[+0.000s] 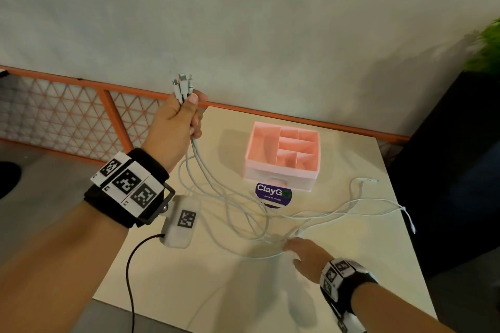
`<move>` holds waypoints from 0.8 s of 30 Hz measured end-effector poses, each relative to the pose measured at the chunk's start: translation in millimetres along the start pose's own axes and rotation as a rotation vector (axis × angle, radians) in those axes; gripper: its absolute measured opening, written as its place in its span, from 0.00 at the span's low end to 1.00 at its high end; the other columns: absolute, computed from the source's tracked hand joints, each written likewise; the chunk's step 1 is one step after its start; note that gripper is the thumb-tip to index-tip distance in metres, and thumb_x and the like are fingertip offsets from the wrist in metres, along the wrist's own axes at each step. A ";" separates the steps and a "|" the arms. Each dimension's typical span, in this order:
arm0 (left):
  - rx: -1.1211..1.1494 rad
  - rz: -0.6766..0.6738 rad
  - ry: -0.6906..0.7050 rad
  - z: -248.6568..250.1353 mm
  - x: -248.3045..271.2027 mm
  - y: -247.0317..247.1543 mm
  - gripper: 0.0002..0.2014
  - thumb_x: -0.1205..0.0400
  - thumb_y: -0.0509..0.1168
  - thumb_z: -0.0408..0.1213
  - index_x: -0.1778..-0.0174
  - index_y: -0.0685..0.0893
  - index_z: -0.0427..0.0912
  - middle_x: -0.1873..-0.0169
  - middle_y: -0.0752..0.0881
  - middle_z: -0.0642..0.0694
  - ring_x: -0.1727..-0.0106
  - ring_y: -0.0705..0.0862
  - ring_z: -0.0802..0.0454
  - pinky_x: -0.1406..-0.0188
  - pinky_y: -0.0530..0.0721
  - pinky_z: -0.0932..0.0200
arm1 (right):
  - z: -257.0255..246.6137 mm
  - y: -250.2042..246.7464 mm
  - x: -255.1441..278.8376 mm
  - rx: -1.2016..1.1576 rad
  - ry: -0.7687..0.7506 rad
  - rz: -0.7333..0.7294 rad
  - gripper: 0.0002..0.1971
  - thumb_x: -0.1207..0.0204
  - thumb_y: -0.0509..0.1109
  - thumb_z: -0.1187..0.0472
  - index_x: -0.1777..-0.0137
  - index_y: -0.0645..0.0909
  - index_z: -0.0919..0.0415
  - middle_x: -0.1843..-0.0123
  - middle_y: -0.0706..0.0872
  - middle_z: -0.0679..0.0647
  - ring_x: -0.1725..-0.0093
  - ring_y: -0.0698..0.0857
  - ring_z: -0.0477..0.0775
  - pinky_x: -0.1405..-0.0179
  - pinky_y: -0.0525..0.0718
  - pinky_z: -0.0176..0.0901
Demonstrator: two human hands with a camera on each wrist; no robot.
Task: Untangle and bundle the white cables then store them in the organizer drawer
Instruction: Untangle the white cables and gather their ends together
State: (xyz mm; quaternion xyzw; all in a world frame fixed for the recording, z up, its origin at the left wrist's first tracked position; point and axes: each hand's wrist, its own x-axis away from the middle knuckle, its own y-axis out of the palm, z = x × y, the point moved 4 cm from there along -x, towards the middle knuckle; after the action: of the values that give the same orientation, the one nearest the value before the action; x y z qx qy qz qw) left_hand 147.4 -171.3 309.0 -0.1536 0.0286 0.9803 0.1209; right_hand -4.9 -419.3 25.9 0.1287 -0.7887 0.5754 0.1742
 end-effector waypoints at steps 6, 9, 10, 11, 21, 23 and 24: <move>-0.004 -0.015 -0.003 -3.3 -2.8 -1.1 0.12 0.12 0.52 0.39 0.55 0.80 0.47 0.80 0.72 0.58 0.76 0.68 0.61 0.74 0.73 0.66 | -1.6 -6.8 -15.9 0.292 0.089 0.075 0.19 0.26 0.64 0.69 0.35 0.74 0.56 0.30 0.68 0.56 0.33 0.70 0.61 0.36 0.76 0.53; -0.013 -0.019 -0.007 -6.0 -3.4 -1.2 0.11 0.12 0.52 0.39 0.54 0.80 0.47 0.81 0.72 0.58 0.76 0.68 0.61 0.75 0.73 0.66 | 5.1 -11.4 -17.5 0.420 0.153 0.001 0.12 0.24 0.64 0.64 0.41 0.77 0.57 0.34 0.68 0.59 0.34 0.69 0.64 0.37 0.73 0.55; -0.015 -0.023 -0.007 -6.7 -3.0 -0.6 0.12 0.12 0.51 0.38 0.54 0.79 0.46 0.81 0.72 0.58 0.77 0.69 0.62 0.75 0.73 0.67 | 5.4 -13.5 -17.4 0.430 0.145 -0.015 0.10 0.23 0.62 0.64 0.44 0.77 0.55 0.35 0.70 0.58 0.34 0.69 0.64 0.38 0.72 0.55; -0.018 -0.026 -0.008 -7.8 -2.7 0.3 0.12 0.12 0.51 0.38 0.54 0.79 0.46 0.82 0.72 0.58 0.77 0.69 0.62 0.76 0.73 0.67 | 5.6 -16.4 -17.5 0.413 0.125 -0.020 0.08 0.23 0.60 0.64 0.48 0.76 0.52 0.38 0.72 0.58 0.35 0.70 0.64 0.38 0.71 0.55; -0.030 -0.071 -0.041 -20.7 -2.8 16.8 0.10 0.13 0.53 0.41 0.54 0.79 0.47 0.80 0.69 0.57 0.78 0.66 0.62 0.75 0.68 0.64 | -7.0 -102.3 8.0 -0.354 -0.021 0.182 0.11 0.22 0.64 0.60 0.61 0.66 0.47 0.68 0.78 0.47 0.70 0.74 0.45 0.65 0.75 0.39; -0.002 -0.106 -0.078 -20.9 -1.4 23.4 0.11 0.14 0.54 0.45 0.54 0.79 0.47 0.79 0.67 0.57 0.77 0.65 0.61 0.73 0.66 0.62 | -13.0 -126.4 16.8 -0.398 -0.056 0.254 0.14 0.22 0.64 0.65 0.63 0.68 0.46 0.65 0.76 0.44 0.68 0.75 0.43 0.62 0.75 0.33; 0.020 -0.127 -0.093 -20.8 -0.1 27.0 0.12 0.14 0.54 0.48 0.53 0.79 0.46 0.78 0.67 0.56 0.77 0.64 0.60 0.74 0.66 0.63 | -13.2 -138.1 20.4 -0.434 -0.062 0.290 0.13 0.22 0.64 0.67 0.63 0.71 0.47 0.62 0.76 0.44 0.67 0.77 0.44 0.64 0.75 0.27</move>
State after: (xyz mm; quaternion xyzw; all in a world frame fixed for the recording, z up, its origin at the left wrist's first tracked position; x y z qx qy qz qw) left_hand 147.0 -199.4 289.8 -0.1081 0.0231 0.9764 0.1856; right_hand 34.0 -448.8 157.3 -0.0084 -0.9088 0.4074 0.0892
